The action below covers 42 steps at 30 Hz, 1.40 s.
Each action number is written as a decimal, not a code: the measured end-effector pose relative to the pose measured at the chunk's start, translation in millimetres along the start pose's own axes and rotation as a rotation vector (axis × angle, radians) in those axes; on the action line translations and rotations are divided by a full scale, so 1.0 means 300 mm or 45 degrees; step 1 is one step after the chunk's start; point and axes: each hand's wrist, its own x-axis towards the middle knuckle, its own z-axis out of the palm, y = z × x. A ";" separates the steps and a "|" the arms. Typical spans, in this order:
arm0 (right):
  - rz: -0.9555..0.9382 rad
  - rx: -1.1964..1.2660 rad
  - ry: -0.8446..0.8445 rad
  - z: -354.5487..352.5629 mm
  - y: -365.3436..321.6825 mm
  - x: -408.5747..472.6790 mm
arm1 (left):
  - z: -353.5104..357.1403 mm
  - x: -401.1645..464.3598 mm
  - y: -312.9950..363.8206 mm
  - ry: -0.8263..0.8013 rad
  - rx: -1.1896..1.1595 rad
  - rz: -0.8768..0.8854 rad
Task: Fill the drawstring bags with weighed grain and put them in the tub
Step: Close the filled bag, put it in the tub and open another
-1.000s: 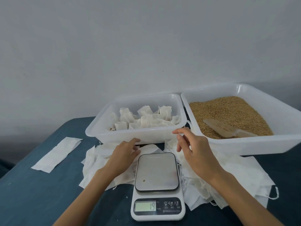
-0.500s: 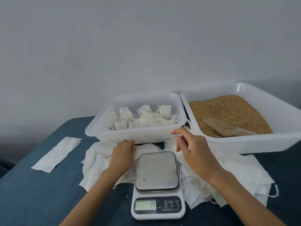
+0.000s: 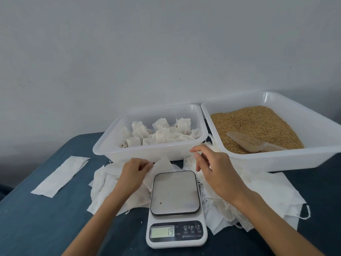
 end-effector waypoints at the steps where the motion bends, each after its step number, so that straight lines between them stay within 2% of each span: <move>1: -0.002 0.003 0.002 0.001 -0.001 0.000 | -0.002 -0.005 0.005 -0.016 -0.017 -0.005; 4: -0.006 0.001 0.009 0.002 0.000 -0.001 | 0.001 -0.035 0.021 -0.122 -0.045 0.029; 6: -0.001 -0.004 0.005 0.002 0.003 -0.001 | 0.003 -0.054 0.029 -0.095 -0.043 0.095; 9: 0.017 -0.007 0.002 0.003 0.008 0.003 | -0.006 -0.076 0.067 0.178 -0.253 0.109; 12: 0.073 0.087 0.005 0.007 0.005 0.002 | -0.034 -0.100 0.132 0.512 -0.435 0.261; 13: 0.103 0.161 0.004 0.007 0.002 0.003 | -0.042 -0.107 0.156 0.568 -0.521 0.311; 15: 0.179 0.347 -0.016 0.005 -0.007 0.007 | -0.030 -0.104 0.203 0.523 -0.853 0.319; 17: 0.259 0.551 -0.109 0.001 -0.018 0.012 | 0.026 -0.086 0.264 0.415 -1.202 0.170; 19: 0.311 0.695 -0.198 -0.001 -0.024 0.017 | 0.106 -0.064 0.324 0.337 -1.329 0.025; 21: 0.329 0.673 -0.171 -0.001 -0.017 0.017 | 0.187 -0.044 0.349 0.276 -1.342 -0.054; 24: 0.353 0.456 -0.043 0.002 0.012 0.019 | 0.259 -0.032 0.328 0.216 -1.332 -0.128; 36: 0.224 0.331 0.032 0.006 -0.008 0.005 | 0.225 -0.014 0.171 0.098 -1.188 0.046; 42: 0.232 0.447 0.036 0.003 -0.009 0.004 | 0.197 -0.025 0.146 0.067 -1.305 0.083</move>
